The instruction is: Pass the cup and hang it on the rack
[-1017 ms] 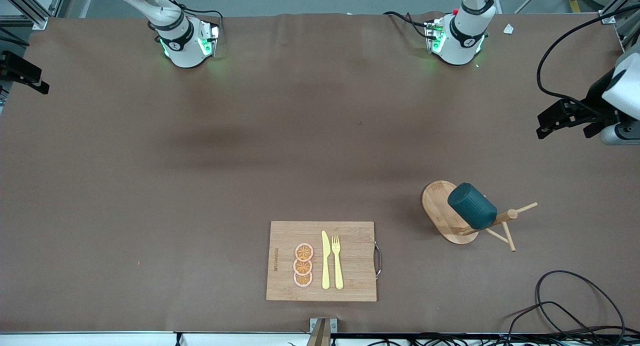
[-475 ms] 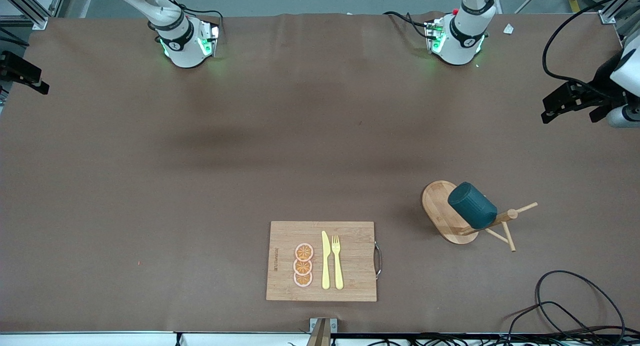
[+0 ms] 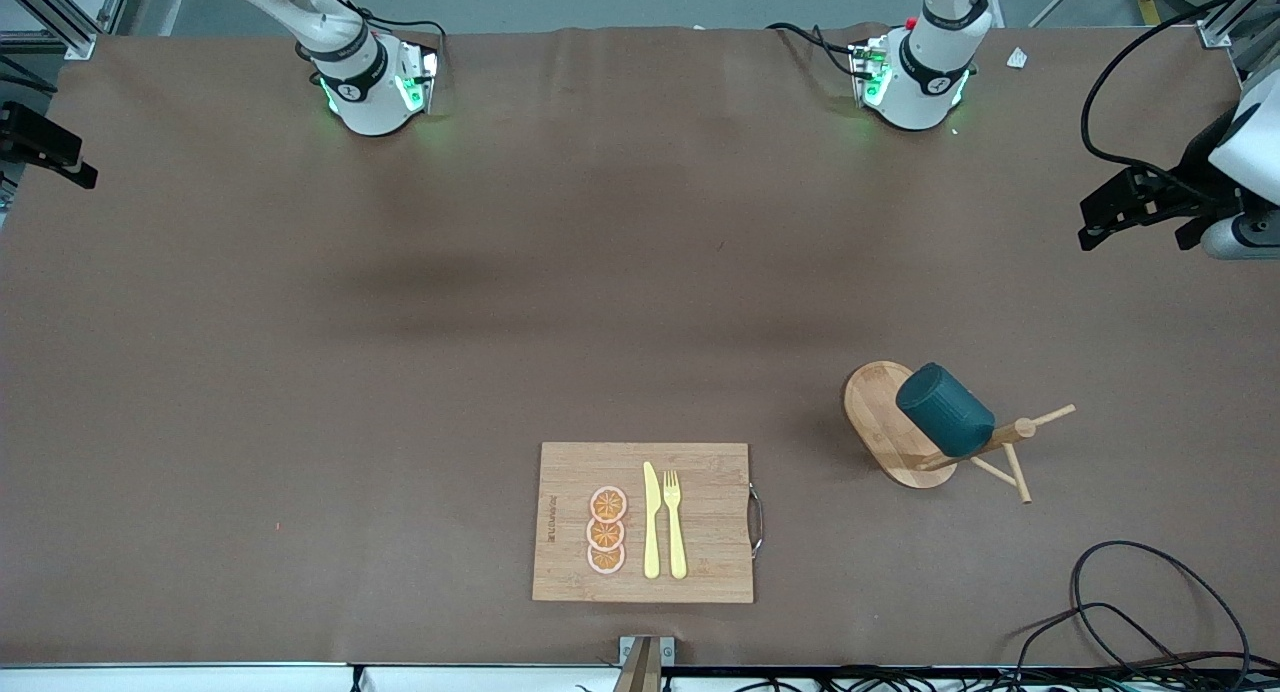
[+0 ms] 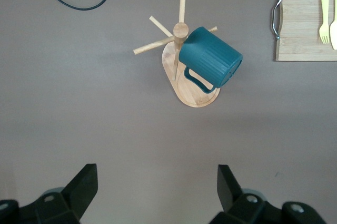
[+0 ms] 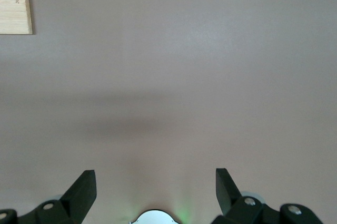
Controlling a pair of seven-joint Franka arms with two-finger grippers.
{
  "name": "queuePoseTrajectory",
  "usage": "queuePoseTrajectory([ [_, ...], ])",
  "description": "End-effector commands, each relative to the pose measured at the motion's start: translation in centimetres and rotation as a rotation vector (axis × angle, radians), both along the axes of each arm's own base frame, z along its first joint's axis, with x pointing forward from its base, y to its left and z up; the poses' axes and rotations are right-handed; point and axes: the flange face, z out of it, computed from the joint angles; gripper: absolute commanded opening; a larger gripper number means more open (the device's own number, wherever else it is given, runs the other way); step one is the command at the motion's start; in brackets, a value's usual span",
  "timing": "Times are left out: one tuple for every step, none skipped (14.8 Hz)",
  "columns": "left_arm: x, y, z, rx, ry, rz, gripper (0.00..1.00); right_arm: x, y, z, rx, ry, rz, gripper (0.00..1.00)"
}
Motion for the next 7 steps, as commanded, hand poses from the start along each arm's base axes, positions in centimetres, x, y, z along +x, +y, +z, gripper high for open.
queuePoseTrajectory([
  [0.20,0.52,0.11,0.007,-0.009,-0.007,1.00,-0.52,0.10,0.13,0.021,-0.002,-0.014,1.00],
  [0.23,0.55,0.14,0.010,-0.012,-0.002,1.00,-0.52,0.10,0.06,0.021,-0.001,-0.014,1.00],
  [0.31,0.54,0.08,0.009,-0.014,0.003,1.00,-0.52,0.02,0.06,0.021,-0.001,-0.015,1.00],
  [0.44,0.44,0.10,0.009,-0.015,-0.003,1.00,-0.50,-0.04,-0.03,0.023,0.002,-0.016,1.00],
  [0.61,0.25,0.33,0.009,-0.021,-0.009,1.00,-0.55,-0.06,-0.02,0.021,0.002,-0.017,1.00],
  [0.65,0.25,0.53,0.008,-0.026,-0.008,1.00,-0.54,0.02,-0.02,0.021,0.002,-0.015,1.00],
  [0.70,0.24,0.37,0.008,-0.023,-0.009,1.00,-0.56,0.02,-0.03,0.022,0.004,-0.015,1.00],
])
